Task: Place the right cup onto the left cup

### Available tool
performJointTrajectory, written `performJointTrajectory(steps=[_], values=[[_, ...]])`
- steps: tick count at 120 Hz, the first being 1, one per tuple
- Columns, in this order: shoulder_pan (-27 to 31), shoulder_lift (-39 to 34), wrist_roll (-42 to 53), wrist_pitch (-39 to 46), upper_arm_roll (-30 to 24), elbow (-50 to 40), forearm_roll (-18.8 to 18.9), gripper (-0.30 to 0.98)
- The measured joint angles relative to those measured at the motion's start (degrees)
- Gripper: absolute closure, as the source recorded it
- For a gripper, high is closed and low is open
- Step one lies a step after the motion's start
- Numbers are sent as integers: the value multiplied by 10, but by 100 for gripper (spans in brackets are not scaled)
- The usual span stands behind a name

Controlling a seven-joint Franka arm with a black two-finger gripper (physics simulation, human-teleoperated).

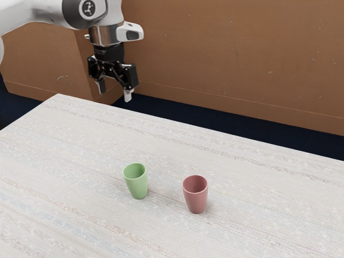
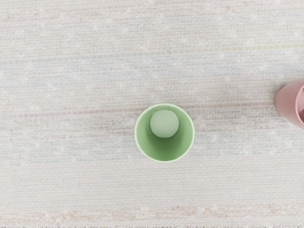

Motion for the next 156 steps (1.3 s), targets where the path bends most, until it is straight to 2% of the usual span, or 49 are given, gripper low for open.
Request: performJointTrajectory(steps=[27, 52, 91, 156], values=[[-3, 7, -2, -3, -5, 2, -1, 0], [-10, 51, -4, 27, -11, -6, -2, 0], [-27, 78, -7, 113, -15, -88, -6, 0], [-72, 56, -15, 213, -46, -173, -25, 0]])
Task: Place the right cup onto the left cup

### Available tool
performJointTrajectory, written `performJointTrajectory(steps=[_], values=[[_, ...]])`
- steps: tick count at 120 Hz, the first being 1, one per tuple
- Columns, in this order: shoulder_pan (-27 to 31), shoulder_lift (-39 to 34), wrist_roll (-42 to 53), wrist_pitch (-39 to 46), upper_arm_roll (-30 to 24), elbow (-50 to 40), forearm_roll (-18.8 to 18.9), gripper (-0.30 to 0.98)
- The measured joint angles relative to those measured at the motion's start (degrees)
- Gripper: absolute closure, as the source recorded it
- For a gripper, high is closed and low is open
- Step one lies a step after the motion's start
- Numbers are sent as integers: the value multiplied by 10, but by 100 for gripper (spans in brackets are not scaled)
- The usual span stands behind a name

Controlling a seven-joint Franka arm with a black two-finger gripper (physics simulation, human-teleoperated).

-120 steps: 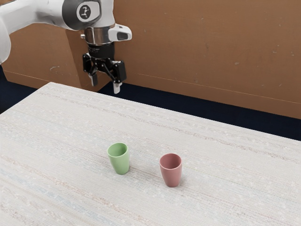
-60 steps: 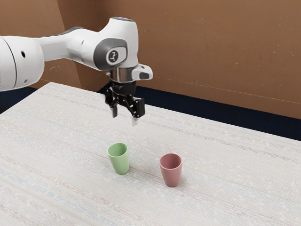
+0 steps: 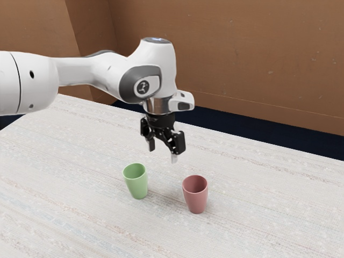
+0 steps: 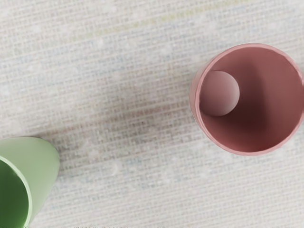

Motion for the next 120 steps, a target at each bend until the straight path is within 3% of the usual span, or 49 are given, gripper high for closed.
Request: performJointTrajectory(steps=[36, 120], values=[[-22, 3, -59, 20, -17, -21, -11, 0], [-15, 87, -141, 43, -12, 34, -15, 0]])
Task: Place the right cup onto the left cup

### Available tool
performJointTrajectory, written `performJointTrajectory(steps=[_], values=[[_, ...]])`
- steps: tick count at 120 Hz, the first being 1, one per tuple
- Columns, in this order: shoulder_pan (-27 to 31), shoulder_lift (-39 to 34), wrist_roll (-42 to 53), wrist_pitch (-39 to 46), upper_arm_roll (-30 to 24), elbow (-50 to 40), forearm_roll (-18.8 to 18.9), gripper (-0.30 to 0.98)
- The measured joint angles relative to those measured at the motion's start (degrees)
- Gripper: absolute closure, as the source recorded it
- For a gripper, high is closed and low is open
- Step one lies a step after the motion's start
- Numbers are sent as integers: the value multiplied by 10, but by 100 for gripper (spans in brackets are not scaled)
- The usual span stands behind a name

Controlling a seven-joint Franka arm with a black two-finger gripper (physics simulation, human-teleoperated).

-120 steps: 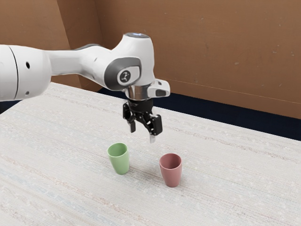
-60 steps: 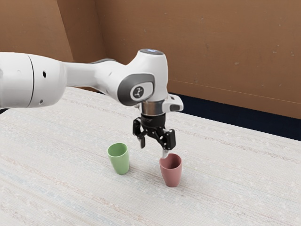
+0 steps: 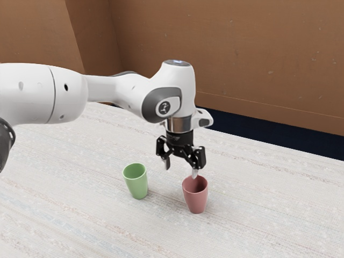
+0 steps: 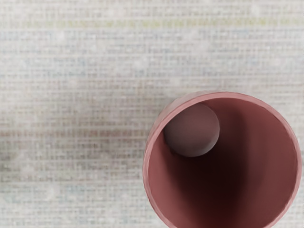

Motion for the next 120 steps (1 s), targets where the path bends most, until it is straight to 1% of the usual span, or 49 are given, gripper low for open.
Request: performJointTrajectory(steps=[28, 54, 96, 103, 120], values=[[2, 32, -13, 2, 3, 18, -1, 0], [4, 41, -38, 3, 8, 19, -12, 0], [3, 73, -66, 7, 8, 25, -14, 0], [3, 74, -69, 8, 8, 25, -14, 3], [3, 76, -76, 9, 9, 26, -15, 14]])
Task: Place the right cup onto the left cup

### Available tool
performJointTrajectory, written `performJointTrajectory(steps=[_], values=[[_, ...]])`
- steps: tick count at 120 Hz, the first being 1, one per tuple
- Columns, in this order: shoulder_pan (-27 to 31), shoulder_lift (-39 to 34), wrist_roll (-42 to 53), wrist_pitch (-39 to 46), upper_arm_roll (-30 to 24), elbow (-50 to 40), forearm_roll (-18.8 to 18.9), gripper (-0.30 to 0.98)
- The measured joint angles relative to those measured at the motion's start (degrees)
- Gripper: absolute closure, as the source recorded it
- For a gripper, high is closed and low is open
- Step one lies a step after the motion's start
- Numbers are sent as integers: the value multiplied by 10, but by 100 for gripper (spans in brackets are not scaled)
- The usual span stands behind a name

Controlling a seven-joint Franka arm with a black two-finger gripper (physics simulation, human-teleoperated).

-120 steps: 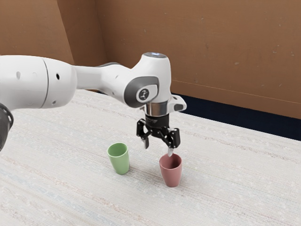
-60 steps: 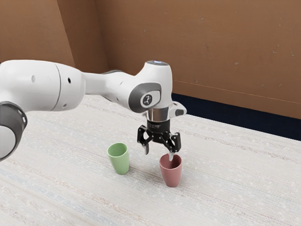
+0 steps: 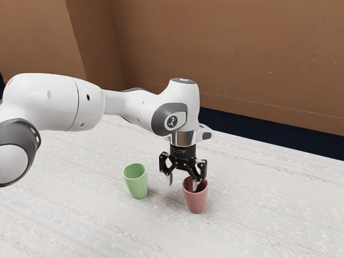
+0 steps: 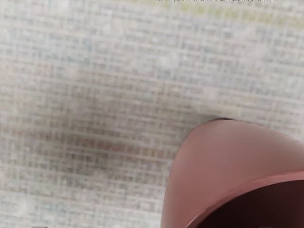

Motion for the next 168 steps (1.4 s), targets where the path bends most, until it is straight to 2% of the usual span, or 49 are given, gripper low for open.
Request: performJointTrajectory(steps=[54, 95, 132, 168], values=[[-7, 8, -13, 1, 4, 7, 2, 43], [-8, 9, -17, 1, 4, 11, 3, 71], [-11, -4, -21, -1, 2, 11, 5, 77], [-13, -77, -22, -20, 0, 7, 8, 78]])
